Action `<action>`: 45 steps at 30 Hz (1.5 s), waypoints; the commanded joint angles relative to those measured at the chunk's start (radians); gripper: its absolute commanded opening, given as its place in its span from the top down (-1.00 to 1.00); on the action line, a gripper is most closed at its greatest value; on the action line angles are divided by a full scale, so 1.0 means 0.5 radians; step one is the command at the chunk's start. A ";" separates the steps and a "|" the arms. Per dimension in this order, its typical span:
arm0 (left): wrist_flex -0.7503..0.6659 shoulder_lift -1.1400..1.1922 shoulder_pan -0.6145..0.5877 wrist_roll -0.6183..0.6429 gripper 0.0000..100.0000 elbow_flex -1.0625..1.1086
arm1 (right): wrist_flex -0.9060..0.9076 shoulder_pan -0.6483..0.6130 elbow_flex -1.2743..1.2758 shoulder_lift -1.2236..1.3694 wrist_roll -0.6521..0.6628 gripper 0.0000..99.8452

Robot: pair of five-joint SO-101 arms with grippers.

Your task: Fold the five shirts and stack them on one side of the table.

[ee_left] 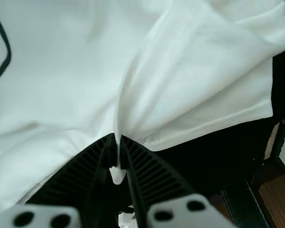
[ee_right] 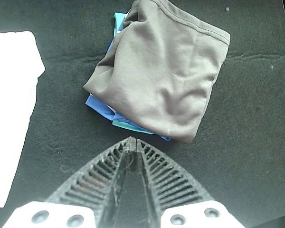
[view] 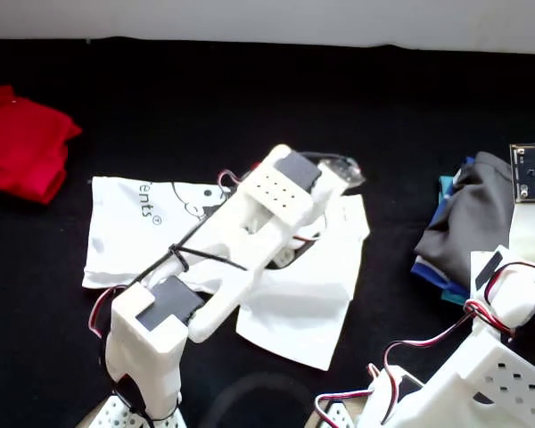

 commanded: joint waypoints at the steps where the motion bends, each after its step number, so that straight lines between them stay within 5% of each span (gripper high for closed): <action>1: -0.282 -0.103 0.038 0.015 0.99 0.318 | 0.011 0.005 0.005 -0.005 0.018 0.96; 7: -0.568 -0.103 -0.081 0.021 0.98 0.575 | 0.011 0.005 0.005 -0.005 0.018 0.96; 13: -0.595 -0.103 -0.284 0.021 0.98 0.566 | 0.011 0.005 0.005 -0.005 0.018 0.96; 19: -0.577 -0.124 -0.241 0.025 0.98 0.572 | 0.011 0.005 0.005 -0.008 0.018 0.96; 31: 0.064 -0.127 -0.176 0.187 0.76 -0.238 | 0.014 0.005 -0.011 -0.020 0.021 0.96; 36: 0.371 -0.127 -0.029 0.187 0.76 -0.483 | 0.014 0.005 -0.011 -0.023 0.021 0.96; 45: 0.371 -0.256 0.551 0.190 0.79 0.100 | 0.017 0.017 -0.008 -0.023 0.021 0.96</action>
